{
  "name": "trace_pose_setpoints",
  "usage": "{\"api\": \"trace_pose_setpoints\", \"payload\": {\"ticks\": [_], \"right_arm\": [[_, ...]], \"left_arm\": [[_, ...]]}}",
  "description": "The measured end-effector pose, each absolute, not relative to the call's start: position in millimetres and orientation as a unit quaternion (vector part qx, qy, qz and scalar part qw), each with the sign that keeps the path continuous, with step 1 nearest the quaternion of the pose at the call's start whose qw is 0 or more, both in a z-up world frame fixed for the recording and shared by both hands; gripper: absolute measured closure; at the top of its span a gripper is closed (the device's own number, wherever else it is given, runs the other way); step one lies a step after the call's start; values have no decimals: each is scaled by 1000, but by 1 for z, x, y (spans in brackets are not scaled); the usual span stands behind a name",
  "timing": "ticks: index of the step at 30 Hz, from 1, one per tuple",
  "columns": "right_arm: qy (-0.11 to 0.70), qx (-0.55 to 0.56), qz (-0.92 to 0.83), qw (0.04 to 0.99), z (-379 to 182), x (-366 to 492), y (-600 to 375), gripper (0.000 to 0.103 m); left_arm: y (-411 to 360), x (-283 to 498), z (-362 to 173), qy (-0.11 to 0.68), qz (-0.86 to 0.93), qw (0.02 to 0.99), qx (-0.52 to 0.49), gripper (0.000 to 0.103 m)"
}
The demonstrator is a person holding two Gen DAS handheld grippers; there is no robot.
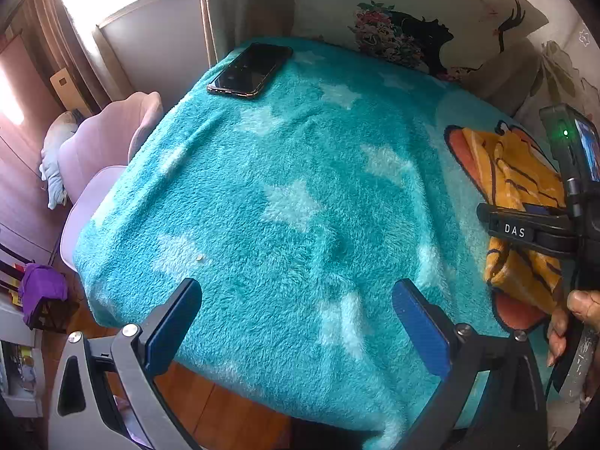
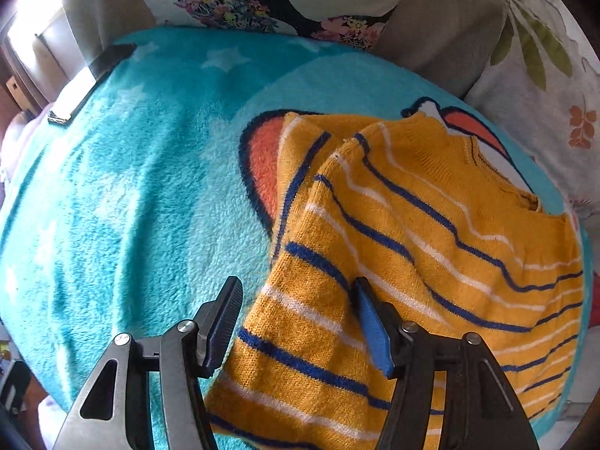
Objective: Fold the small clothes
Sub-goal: 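Press and smooth the folded yellow striped sweater with the right gripper, then close the right gripper on the sweater's folded edge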
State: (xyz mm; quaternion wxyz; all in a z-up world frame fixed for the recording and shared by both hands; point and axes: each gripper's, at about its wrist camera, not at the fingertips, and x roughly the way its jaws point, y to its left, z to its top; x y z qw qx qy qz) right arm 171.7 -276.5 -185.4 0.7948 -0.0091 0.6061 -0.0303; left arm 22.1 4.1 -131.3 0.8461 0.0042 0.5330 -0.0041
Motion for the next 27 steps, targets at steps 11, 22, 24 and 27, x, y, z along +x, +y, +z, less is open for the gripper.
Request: {"api": "trace_pose_setpoints", "payload": {"ticks": [11, 22, 24, 27], "right_arm": [[595, -3, -26, 803, -186, 162, -279, 36], [590, -5, -44, 806, -184, 163, -286, 68], [589, 2, -35, 808, -182, 163, -290, 72], [581, 51, -20, 812, -173, 163, -306, 77]], "left_arm": [[-2, 25, -131, 530, -20, 847, 10, 2], [0, 26, -137, 537, -37, 842, -24, 2], [0, 26, -138, 539, -41, 840, -34, 2], [-4, 27, -137, 545, -48, 836, -42, 2]]}}
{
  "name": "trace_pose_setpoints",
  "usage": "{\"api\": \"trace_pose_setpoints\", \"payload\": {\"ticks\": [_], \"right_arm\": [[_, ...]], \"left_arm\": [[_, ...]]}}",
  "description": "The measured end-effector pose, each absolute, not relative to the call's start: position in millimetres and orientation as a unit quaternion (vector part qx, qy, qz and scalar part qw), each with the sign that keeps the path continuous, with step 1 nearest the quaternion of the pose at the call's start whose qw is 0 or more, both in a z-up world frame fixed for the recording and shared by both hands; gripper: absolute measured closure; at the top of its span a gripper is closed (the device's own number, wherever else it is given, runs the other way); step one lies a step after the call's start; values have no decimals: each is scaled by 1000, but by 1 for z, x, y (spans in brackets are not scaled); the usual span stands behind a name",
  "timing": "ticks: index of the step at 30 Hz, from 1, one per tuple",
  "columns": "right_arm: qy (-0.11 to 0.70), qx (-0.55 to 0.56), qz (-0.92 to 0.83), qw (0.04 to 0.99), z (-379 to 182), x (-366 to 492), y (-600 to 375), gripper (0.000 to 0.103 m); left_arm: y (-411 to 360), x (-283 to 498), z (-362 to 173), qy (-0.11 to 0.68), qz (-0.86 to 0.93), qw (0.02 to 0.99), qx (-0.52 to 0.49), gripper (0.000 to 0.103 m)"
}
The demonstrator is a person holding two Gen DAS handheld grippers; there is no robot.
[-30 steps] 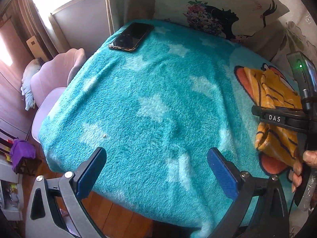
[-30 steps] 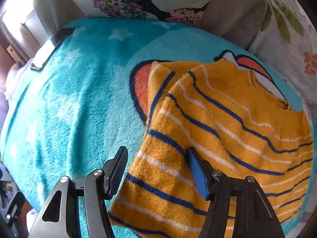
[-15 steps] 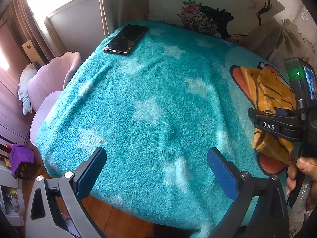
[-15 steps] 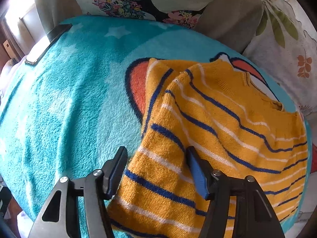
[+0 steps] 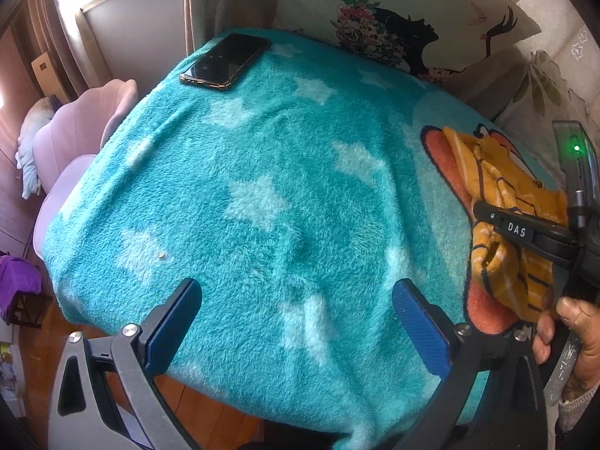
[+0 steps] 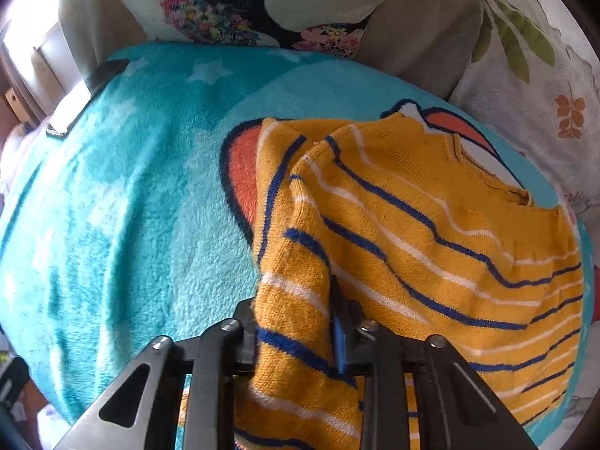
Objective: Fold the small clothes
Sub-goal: 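Close the right gripper on the sweater's folded edge, then lift the gripped sweater edge with the right gripper and fold it over the body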
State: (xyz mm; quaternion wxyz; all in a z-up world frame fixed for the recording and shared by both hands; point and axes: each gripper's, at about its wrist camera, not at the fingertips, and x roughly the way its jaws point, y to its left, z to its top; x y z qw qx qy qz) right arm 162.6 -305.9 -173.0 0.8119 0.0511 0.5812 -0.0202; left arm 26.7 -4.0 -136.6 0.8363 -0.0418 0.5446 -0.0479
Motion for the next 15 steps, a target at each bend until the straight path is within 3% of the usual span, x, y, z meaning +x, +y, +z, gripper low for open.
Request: {"api": "trace_pose_setpoints", "payload": {"ticks": [8, 15], "right_arm": [[550, 215, 37, 806, -149, 151, -370, 78], [533, 290, 79, 791, -142, 137, -419, 79]], "left_arm": [[-46, 23, -116, 524, -103, 843, -67, 2], [-140, 15, -110, 507, -231, 827, -76, 2]]}}
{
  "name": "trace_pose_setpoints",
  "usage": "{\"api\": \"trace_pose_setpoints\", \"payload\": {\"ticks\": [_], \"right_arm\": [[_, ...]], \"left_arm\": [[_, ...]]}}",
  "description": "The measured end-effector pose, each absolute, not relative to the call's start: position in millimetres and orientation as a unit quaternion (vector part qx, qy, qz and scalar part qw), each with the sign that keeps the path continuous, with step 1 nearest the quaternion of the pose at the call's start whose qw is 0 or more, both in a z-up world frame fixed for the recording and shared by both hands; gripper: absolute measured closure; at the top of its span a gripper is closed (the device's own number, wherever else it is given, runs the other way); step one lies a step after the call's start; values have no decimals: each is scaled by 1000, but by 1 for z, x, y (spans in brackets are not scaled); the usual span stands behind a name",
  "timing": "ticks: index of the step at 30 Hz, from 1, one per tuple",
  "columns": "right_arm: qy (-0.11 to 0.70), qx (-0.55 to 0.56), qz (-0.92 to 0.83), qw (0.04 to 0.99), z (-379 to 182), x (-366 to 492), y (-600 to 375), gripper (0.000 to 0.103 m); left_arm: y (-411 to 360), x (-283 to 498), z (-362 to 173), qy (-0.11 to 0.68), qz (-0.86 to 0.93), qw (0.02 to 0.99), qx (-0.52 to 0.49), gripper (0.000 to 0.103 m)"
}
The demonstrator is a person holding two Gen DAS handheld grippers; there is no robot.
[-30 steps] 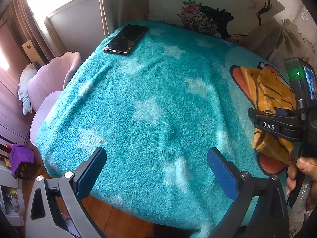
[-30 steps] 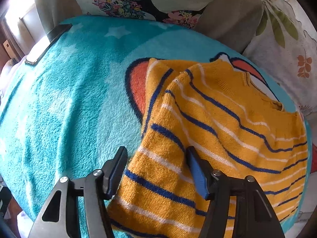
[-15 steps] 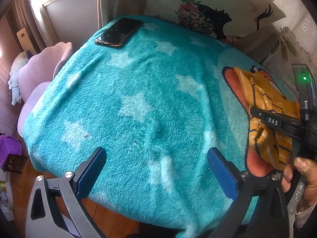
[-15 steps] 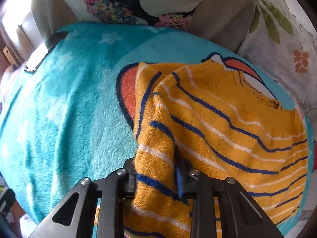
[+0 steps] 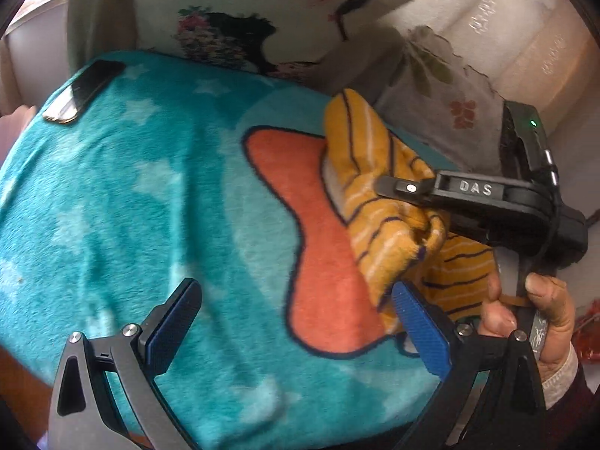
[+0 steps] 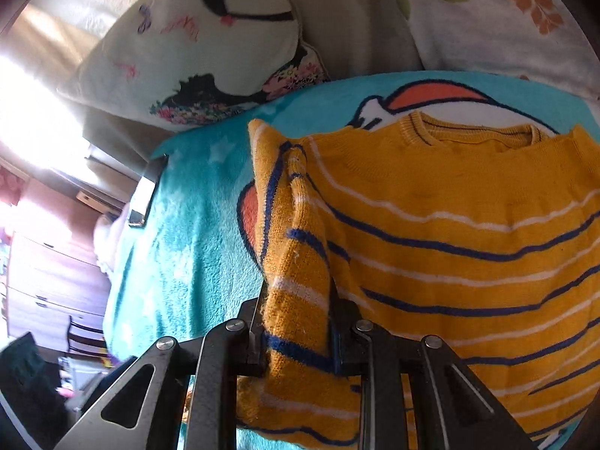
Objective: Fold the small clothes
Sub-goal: 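Lift the gripped sweater edge with the right gripper and fold it over the body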
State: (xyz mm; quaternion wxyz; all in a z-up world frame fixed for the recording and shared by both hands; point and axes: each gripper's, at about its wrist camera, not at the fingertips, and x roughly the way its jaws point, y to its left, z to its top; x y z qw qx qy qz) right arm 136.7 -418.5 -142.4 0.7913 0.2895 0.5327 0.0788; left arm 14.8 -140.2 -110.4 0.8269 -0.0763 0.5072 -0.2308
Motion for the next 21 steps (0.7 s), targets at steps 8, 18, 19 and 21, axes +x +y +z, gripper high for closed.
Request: {"api": "trace_pose_setpoints", "payload": {"ticks": [8, 18, 19, 21], "right_arm": [[530, 345, 146, 761, -144, 128, -467, 79], [529, 359, 169, 750, -152, 128, -481, 79], [527, 365, 167, 749, -154, 125, -485, 79], [518, 379, 162, 750, -154, 119, -498, 79]], "left_arm": [[-236, 14, -98, 467, -266, 843, -6, 2], [-266, 40, -101, 508, -294, 809, -28, 77], [-272, 36, -99, 506, -289, 812, -19, 77], [-286, 28, -96, 503, -293, 813, -8, 77]]}}
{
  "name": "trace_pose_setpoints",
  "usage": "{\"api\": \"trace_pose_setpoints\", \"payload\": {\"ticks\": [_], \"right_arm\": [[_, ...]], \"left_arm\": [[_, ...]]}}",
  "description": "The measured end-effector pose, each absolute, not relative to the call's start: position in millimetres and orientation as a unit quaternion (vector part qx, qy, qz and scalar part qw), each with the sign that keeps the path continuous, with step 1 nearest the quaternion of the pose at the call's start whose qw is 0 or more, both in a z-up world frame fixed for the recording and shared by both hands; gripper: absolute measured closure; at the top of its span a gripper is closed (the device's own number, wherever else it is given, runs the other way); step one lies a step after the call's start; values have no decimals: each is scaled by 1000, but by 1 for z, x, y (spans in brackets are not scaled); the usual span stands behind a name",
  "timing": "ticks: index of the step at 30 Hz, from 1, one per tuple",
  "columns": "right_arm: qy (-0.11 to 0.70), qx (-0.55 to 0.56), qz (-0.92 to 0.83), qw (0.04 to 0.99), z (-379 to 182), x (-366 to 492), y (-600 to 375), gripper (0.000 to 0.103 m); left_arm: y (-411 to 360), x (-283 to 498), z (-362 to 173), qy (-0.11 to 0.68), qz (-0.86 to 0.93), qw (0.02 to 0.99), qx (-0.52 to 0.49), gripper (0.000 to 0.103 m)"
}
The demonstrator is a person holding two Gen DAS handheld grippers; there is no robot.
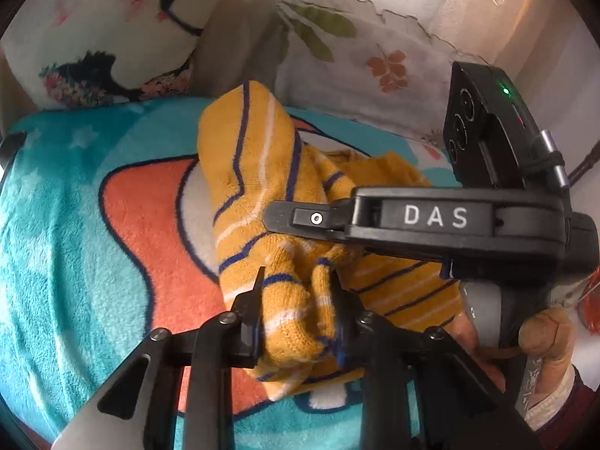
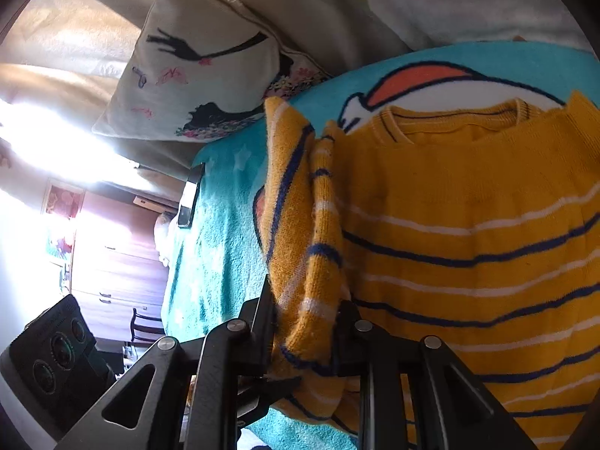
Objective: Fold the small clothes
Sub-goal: 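Lift the gripped sweater edge with the right gripper and fold it over the body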
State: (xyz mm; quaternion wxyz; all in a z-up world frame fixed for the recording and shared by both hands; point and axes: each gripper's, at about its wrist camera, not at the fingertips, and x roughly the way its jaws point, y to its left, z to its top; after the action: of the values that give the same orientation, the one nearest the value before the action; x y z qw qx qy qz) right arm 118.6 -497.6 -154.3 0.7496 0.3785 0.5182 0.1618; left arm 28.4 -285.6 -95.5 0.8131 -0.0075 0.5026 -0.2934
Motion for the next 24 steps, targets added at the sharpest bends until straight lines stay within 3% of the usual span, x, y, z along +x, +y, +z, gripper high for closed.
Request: {"api": "trace_pose_setpoints", "payload": {"ticks": [8, 19, 21, 24], "right_arm": [[471, 415, 110, 771, -144, 64, -587, 79], [458, 447, 16, 768, -173, -3, -680, 80], [468, 437, 2, 768, -186, -8, -688, 80], [473, 441, -1, 762, -202, -6, -695, 80]], "left_arm": [[-361, -6, -81, 499, -382, 777, 12, 77], [-444, -36, -105, 541, -434, 719, 44, 77], [-445, -38, -102, 548, -442, 708, 48, 73], [-436, -38, -93, 545, -446, 709, 43, 57]]}}
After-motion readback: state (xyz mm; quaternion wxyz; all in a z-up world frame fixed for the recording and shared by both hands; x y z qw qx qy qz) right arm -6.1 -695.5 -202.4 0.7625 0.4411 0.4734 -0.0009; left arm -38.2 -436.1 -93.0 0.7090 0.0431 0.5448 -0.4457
